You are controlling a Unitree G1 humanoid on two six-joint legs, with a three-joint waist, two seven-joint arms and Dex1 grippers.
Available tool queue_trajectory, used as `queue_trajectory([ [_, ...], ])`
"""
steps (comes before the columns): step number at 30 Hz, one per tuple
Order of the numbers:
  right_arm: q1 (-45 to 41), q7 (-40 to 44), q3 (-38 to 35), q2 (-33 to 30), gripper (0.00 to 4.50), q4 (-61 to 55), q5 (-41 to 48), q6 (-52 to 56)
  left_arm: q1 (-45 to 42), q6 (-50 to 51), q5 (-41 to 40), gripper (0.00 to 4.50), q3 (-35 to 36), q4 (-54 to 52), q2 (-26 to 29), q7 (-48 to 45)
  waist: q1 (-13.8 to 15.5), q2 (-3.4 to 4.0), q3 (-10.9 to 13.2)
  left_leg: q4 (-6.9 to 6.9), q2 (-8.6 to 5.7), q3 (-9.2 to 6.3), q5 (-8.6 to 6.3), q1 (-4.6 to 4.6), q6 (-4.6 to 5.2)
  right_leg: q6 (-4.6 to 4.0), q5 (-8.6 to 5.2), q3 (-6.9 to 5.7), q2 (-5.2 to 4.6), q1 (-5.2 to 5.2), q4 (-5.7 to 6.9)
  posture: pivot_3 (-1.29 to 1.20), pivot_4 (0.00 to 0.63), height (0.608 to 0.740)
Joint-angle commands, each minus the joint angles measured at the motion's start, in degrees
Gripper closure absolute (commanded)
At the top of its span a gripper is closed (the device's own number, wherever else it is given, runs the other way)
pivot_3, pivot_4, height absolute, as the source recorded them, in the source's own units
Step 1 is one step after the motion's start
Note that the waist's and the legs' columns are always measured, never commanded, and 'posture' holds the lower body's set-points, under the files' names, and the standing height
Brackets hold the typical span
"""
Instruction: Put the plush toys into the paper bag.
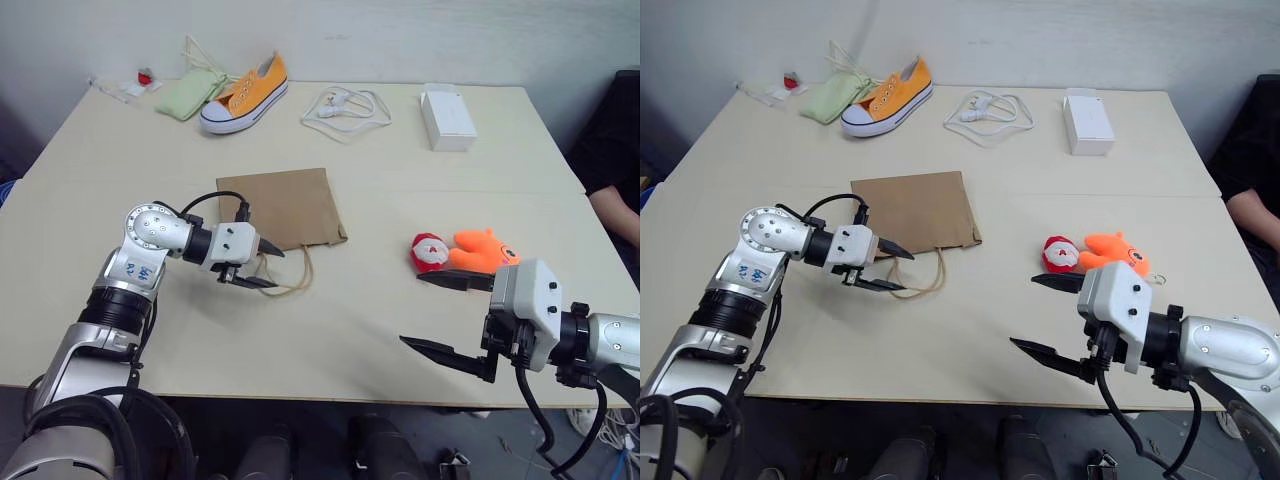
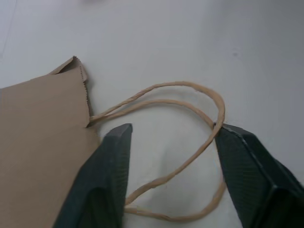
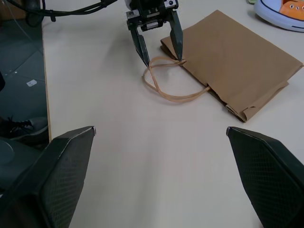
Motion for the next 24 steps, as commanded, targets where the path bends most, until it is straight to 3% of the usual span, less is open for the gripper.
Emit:
queue_trajectory([
  [1,0.0,-1.1,-1.1,0.2,0.00,-1.4,0.2,-0.1,-1.5,-2.5,0.7,2.99,-0.6,2.2,-0.2,-1.6,0.0,0.00,0.0,0.01,0.00,0.00,0.00,0.00,0.00,0.00,0.00,0.00,0.00,0.00,0.02,0.00,0.150,0.740],
  [6,0.9,-1.6,-2.1,0.1,0.00,-1.2,0.6,-0.2,-2.3,-2.4,0.4,4.47,-0.4,4.5,-1.4,-2.4,0.3,0.00,0.0,0.06,0.00,-0.01,-0.01,-0.05,0.01,0.00,0.00,-0.02,0.00,-0.02,0.10,0.00,0.150,0.740],
  [11,-2.6,-3.2,-0.2,1.5,0.00,1.7,0.9,-0.6,-7.4,39.3,-16.4,4.47,7.0,-4.5,-5.0,-1.7,0.8,-0.16,0.1,0.57,-0.04,-0.04,-0.03,-0.75,0.08,0.11,0.06,-0.02,-0.01,-0.55,0.41,0.00,0.150,0.740],
  [14,-8.9,-6.7,4.2,5.4,0.00,6.6,-0.1,0.0,-10.0,52.6,-23.1,4.47,11.1,-8.2,-5.0,0.1,0.5,-0.36,0.1,0.63,-0.03,-0.08,-0.04,-0.78,0.08,0.11,0.06,-0.03,0.00,-0.57,0.45,0.00,0.150,0.740],
  [18,-17.9,-10.6,13.0,12.5,0.89,13.5,-3.3,1.2,-9.7,60.4,-26.5,4.50,14.2,-13.2,-6.9,6.6,-0.8,-0.21,0.1,0.52,-0.04,-0.05,-0.01,-0.65,0.02,0.11,0.06,0.02,0.00,-0.57,0.48,0.00,0.150,0.740],
  [24,-32.9,-13.0,27.0,23.7,3.08,29.9,-16.9,-2.8,-6.2,65.2,-30.9,4.50,16.5,-24.3,-8.9,11.9,-2.1,-0.20,0.1,0.47,-0.04,0.00,0.08,-0.66,-0.12,0.10,0.06,0.04,0.01,-0.76,0.59,0.00,0.150,0.740],
])
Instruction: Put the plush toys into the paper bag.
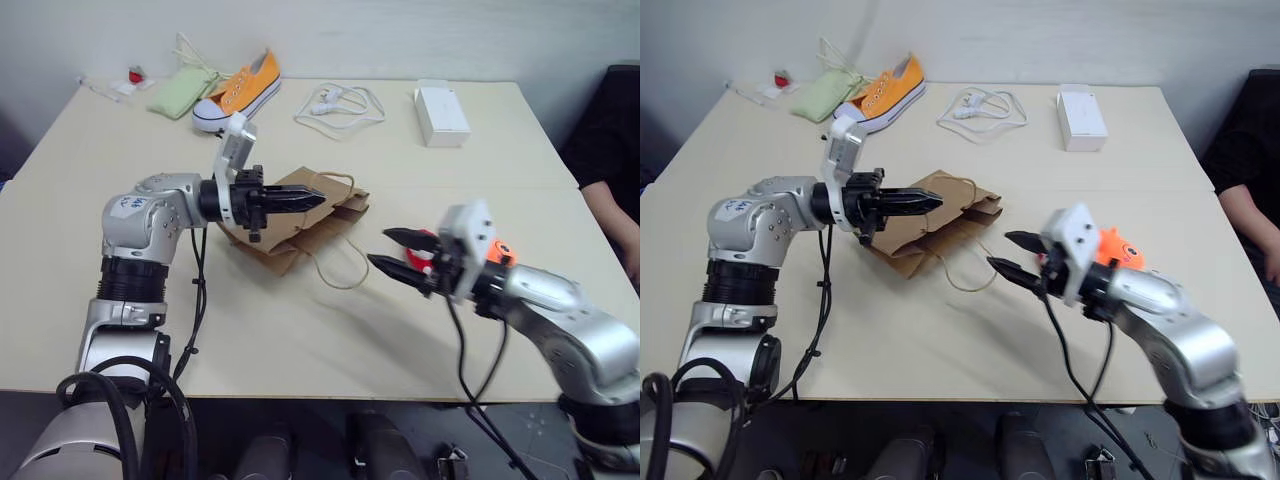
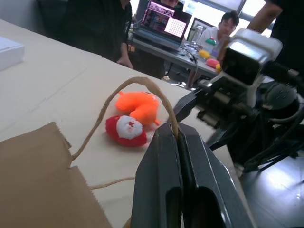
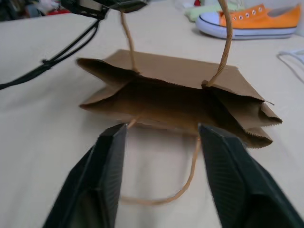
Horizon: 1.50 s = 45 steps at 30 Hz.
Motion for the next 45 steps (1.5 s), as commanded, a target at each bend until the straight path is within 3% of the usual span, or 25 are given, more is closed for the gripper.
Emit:
queue_trajectory([
  [1,-5.5,-0.3,3.7,4.1,3.45,6.9,-5.3,-3.3,0.1,1.4,-3.2,4.50,2.5,-6.3,0.4,2.5,-0.4,0.00,0.0,-0.01,0.00,0.00,0.01,-0.02,-0.01,0.00,0.00,-0.01,0.00,-0.04,0.01,0.00,0.150,0.740],
  [4,-9.7,1.5,7.1,7.4,4.48,14.4,-9.3,-5.8,1.5,2.8,-4.8,4.50,3.1,-9.2,0.7,4.3,-0.4,0.01,0.0,-0.02,0.00,-0.03,0.01,-0.01,-0.03,0.00,0.00,-0.09,-0.02,-0.11,0.22,0.00,0.150,0.740],
  [12,-15.2,8.6,17.7,9.3,4.48,30.4,-23.2,-16.3,5.2,9.6,-13.6,4.50,8.2,-18.5,1.2,9.7,-0.9,0.02,0.0,0.01,-0.02,-0.01,0.02,-0.01,-0.03,0.00,0.00,-0.15,-0.04,-0.15,0.28,0.00,0.150,0.740],
  [19,-23.2,24.2,28.8,6.7,4.48,38.3,-35.5,-30.9,4.6,10.2,-17.9,4.50,9.2,-21.3,-0.1,13.8,-1.9,0.02,0.0,0.07,-0.02,0.01,0.02,0.01,-0.08,0.00,0.00,-0.19,-0.04,-0.17,0.35,0.00,0.150,0.740],
  [23,-26.8,31.7,29.7,8.3,4.48,41.5,-35.8,-32.8,4.9,9.4,-18.5,4.50,7.5,-23.2,0.7,12.6,-2.2,0.02,0.0,0.07,0.00,-0.01,0.02,0.04,-0.11,0.00,0.00,-0.25,-0.04,-0.17,0.43,0.00,0.150,0.740],
  [30,-32.2,40.2,24.4,15.9,4.48,50.1,-29.0,-21.6,6.8,5.3,-16.0,4.50,2.5,-25.6,2.3,8.9,-3.2,0.02,0.0,0.06,0.01,-0.02,0.03,0.14,-0.17,-0.01,0.01,-0.31,-0.04,-0.16,0.52,0.00,0.150,0.740],
  [38,-34.3,30.9,11.1,25.4,4.48,56.6,-20.4,0.0,7.1,2.8,-16.0,4.50,1.4,-25.3,3.0,8.7,-3.7,0.05,0.0,0.04,0.01,-0.18,0.06,0.17,-0.25,-0.03,0.01,-0.49,-0.07,-0.13,0.58,0.00,0.150,0.740],
  [45,-30.2,23.8,17.4,24.1,4.48,58.2,-29.7,-1.8,2.9,3.8,-19.2,4.50,7.0,-21.5,3.2,12.8,-3.6,0.06,0.0,0.02,-0.05,-0.19,0.07,0.17,-0.26,-0.03,0.01,-0.48,-0.13,-0.19,0.71,0.00,0.150,0.740],
])
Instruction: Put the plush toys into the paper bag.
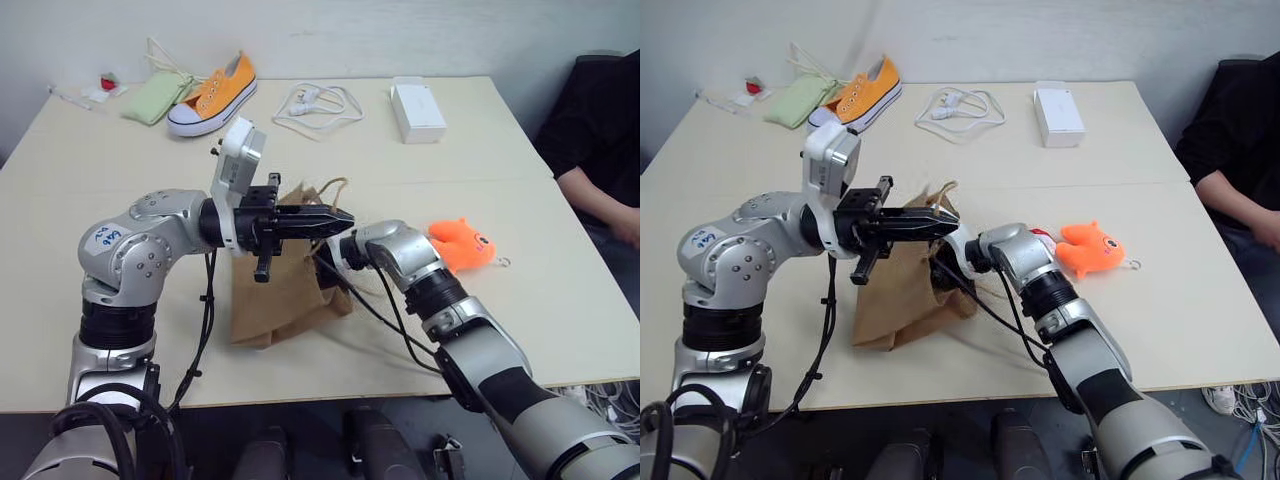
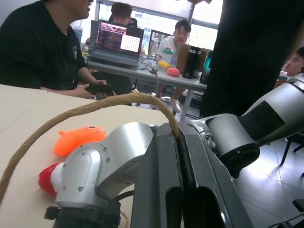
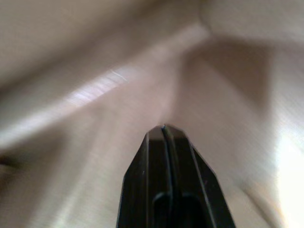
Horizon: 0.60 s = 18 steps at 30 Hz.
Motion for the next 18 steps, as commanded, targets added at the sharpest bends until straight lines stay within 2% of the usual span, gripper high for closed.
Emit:
queue_trajectory([
  [1,1.6,-3.9,4.4,-1.5,4.48,0.4,-6.4,-3.7,-5.4,0.2,-3.3,4.50,5.4,2.3,0.3,3.1,0.0,0.00,0.0,0.02,0.01,-0.01,0.00,0.00,0.00,0.00,0.00,-0.02,0.00,0.02,-0.01,0.00,0.150,0.740],
  [10,-0.8,-12.9,2.0,-1.8,4.48,4.7,-9.4,-7.6,-11.7,-2.0,-1.9,4.50,7.6,10.0,-0.7,6.7,0.6,0.13,-0.1,0.31,-0.04,-0.08,0.09,0.25,-0.10,-0.05,0.03,0.01,-0.01,0.38,-0.10,0.00,0.150,0.740],
  [13,-0.6,-13.7,0.6,-2.0,4.48,3.4,-8.4,-6.7,-10.1,-3.0,-0.8,4.50,5.5,8.3,-0.4,5.2,0.6,0.13,-0.1,0.35,-0.05,-0.10,0.09,0.22,-0.10,-0.05,0.03,0.02,-0.01,0.37,-0.07,0.00,0.150,0.740],
  [18,1.9,-16.9,-2.5,-3.3,4.48,-4.0,-7.4,-5.1,-5.4,-8.9,5.6,4.50,0.5,6.5,0.8,2.1,0.7,0.14,-0.1,0.28,-0.05,-0.17,0.09,0.18,-0.10,-0.05,0.03,0.02,-0.01,0.35,-0.07,0.00,0.150,0.740],
])
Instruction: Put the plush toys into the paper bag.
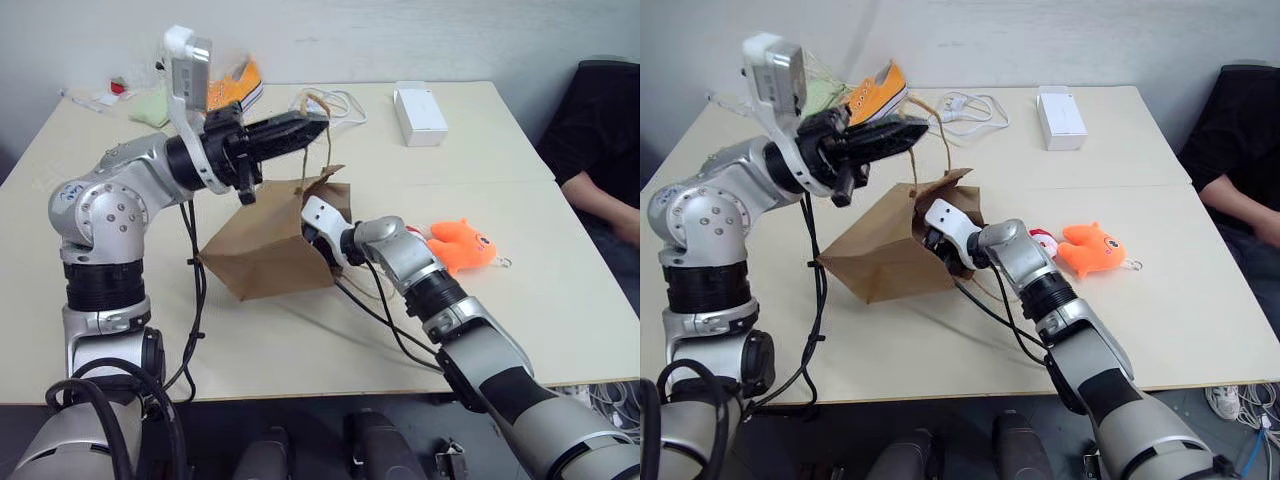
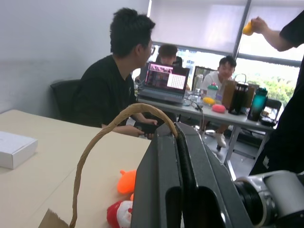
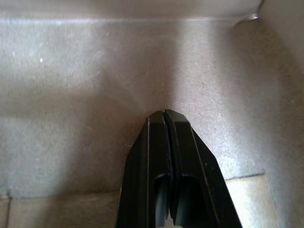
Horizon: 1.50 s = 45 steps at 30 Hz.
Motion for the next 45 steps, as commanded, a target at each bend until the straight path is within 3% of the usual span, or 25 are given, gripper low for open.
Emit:
queue_trajectory([
  [1,3.1,-2.9,-3.2,-2.4,4.48,-6.4,-0.1,2.8,1.3,-4.3,3.6,4.50,-1.8,-1.4,1.0,-1.8,0.1,0.00,0.0,0.00,0.00,-0.01,0.00,-0.02,0.00,0.00,0.00,0.00,0.00,-0.02,-0.01,0.00,0.150,0.740],
  [9,16.7,-2.1,-8.0,-9.3,4.48,-38.9,6.1,16.5,2.7,-6.2,6.1,4.50,-3.1,2.7,0.6,-4.6,0.9,0.01,0.0,-0.35,0.01,-0.03,0.00,-0.25,0.00,0.00,0.00,-0.03,0.02,-0.32,-0.02,0.00,0.150,0.740],
  [12,23.3,-3.7,-13.8,-11.3,4.48,-53.2,10.6,23.9,2.7,-4.6,5.3,4.50,-3.2,2.4,1.0,-5.9,1.1,0.01,0.0,-0.38,0.00,0.00,0.00,-0.40,0.00,0.00,0.00,0.02,0.02,-0.57,0.05,0.00,0.150,0.740],
  [16,30.7,-6.5,-28.0,-14.1,4.48,-69.5,16.9,36.9,3.1,-3.4,5.2,4.50,-3.4,2.0,1.9,-7.5,1.6,0.01,0.0,-0.36,-0.01,0.03,0.00,-0.51,0.00,0.00,0.00,0.09,0.02,-0.64,0.04,0.00,0.150,0.740],
  [19,35.6,-7.3,-38.3,-19.8,3.96,-74.3,18.2,42.9,3.4,-2.8,5.0,4.50,-3.3,1.6,2.2,-8.2,2.5,0.01,0.0,-0.37,-0.04,0.08,-0.01,-0.51,0.02,0.00,0.00,0.21,0.02,-0.62,-0.04,0.00,0.150,0.740],
  [23,40.2,-10.4,-49.9,-26.7,2.58,-71.1,16.3,44.7,3.7,-2.5,4.9,4.50,-3.2,1.4,2.7,-9.1,3.1,0.00,0.0,-0.39,-0.10,0.20,0.01,-0.51,0.14,0.00,0.00,0.40,0.01,-0.56,-0.16,0.00,0.150,0.740],
  [28,38.8,-15.0,-52.4,-25.1,0.82,-62.5,16.7,42.3,3.4,-3.0,5.3,4.50,-3.3,2.0,2.3,-9.3,2.6,-0.01,0.0,-0.41,-0.10,0.40,0.03,-0.43,0.19,0.00,0.00,0.57,0.01,-0.58,-0.13,0.00,0.150,0.740],
  [31,36.1,-18.3,-51.3,-21.1,0.05,-56.2,17.3,40.2,2.8,-3.6,5.6,4.50,-3.2,2.8,1.8,-9.0,2.4,0.00,0.0,-0.45,-0.08,0.52,0.04,-0.40,0.18,0.00,0.00,0.66,0.05,-0.65,-0.02,0.00,0.150,0.740],
  [40,31.8,-24.0,-50.9,-14.4,0.05,-45.8,19.7,37.2,2.5,-4.4,6.3,4.50,-2.8,3.5,2.3,-8.7,2.7,0.01,0.0,-0.43,-0.09,0.57,0.05,-0.43,0.19,0.00,0.00,0.69,0.04,-0.79,0.18,0.00,0.150,0.740],
  [45,33.1,-25.3,-49.5,-15.3,1.63,-44.9,19.8,33.8,2.6,-4.2,6.0,4.50,-2.4,2.9,2.6,-8.1,2.6,0.01,0.0,-0.42,-0.10,0.58,0.06,-0.43,0.18,0.00,0.00,0.68,0.02,-0.79,0.18,0.00,0.150,0.740],
])
